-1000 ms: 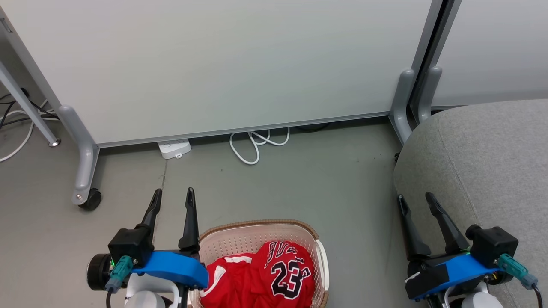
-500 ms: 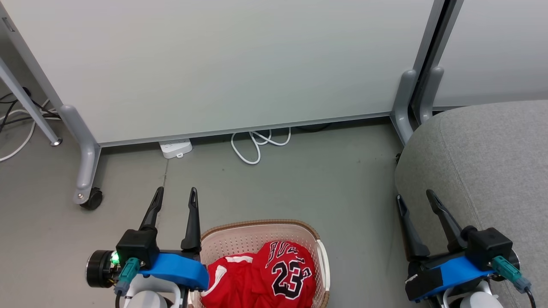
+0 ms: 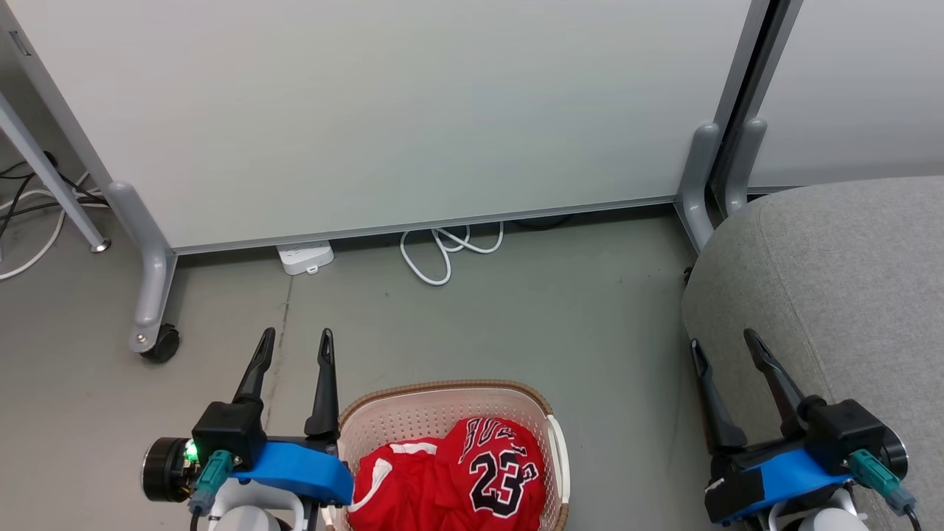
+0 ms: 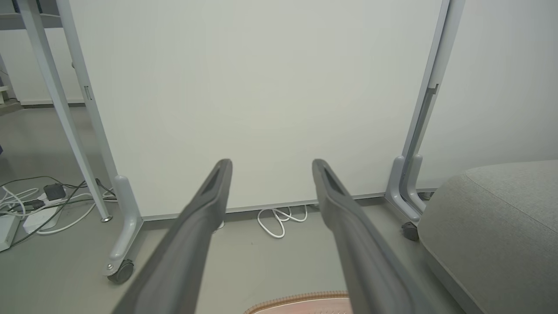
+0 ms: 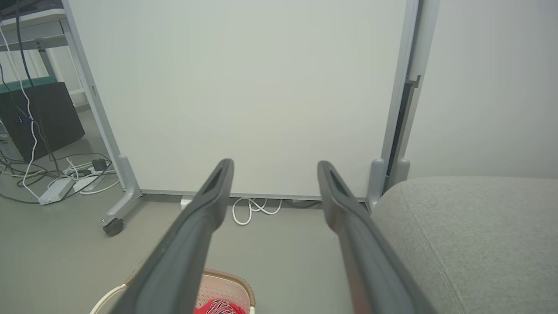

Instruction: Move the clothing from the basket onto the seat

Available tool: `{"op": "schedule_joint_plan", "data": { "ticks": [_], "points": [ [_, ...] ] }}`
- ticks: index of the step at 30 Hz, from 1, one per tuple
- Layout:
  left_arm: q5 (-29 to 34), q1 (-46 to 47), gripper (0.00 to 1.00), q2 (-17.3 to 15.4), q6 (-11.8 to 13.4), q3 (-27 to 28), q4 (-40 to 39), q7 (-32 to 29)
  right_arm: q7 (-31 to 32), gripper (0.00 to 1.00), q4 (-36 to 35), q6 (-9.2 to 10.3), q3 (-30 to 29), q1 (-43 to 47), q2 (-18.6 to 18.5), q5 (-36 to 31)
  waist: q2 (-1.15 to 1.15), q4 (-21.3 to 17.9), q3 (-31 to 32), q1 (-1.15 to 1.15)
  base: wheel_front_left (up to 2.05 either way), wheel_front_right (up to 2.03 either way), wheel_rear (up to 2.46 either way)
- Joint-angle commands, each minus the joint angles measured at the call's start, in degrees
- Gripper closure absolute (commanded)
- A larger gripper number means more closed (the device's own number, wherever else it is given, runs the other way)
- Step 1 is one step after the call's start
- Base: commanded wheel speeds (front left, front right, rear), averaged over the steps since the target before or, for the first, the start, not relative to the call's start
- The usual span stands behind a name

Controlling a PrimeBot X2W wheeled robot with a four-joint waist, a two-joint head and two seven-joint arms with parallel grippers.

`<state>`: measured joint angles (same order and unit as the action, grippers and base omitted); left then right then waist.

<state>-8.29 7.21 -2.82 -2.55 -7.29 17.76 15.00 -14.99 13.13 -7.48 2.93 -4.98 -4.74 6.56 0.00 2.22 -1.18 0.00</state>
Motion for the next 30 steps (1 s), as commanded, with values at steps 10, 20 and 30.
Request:
{"op": "schedule_joint_plan", "data": {
  "ticks": [10, 20, 30],
  "points": [
    [-1.1, 0.1, 0.00, -0.1, -0.3, 0.4, 0.8, 0.3, -0.3, 0.00, 0.6, -0.03, -0.6, 0.5, 0.4, 0.0, 0.00, 0.1, 0.2, 0.00, 0.00, 0.00, 0.00],
    [-0.4, 0.8, 0.00, -0.1, -0.4, -0.1, 1.2, 0.3, -0.3, 0.00, 0.9, -0.03, -0.3, 0.2, 0.6, 0.0, 0.00, -0.1, -0.2, 0.00, 0.00, 0.00, 0.00],
    [4.5, 9.6, 0.00, -0.7, -3.5, -4.1, 8.5, 0.2, -0.3, 0.00, -0.4, -0.03, 1.2, -3.7, -1.0, 0.6, 0.00, -2.9, -6.1, 0.00, 0.00, 0.00, 0.00]
  ]
}}
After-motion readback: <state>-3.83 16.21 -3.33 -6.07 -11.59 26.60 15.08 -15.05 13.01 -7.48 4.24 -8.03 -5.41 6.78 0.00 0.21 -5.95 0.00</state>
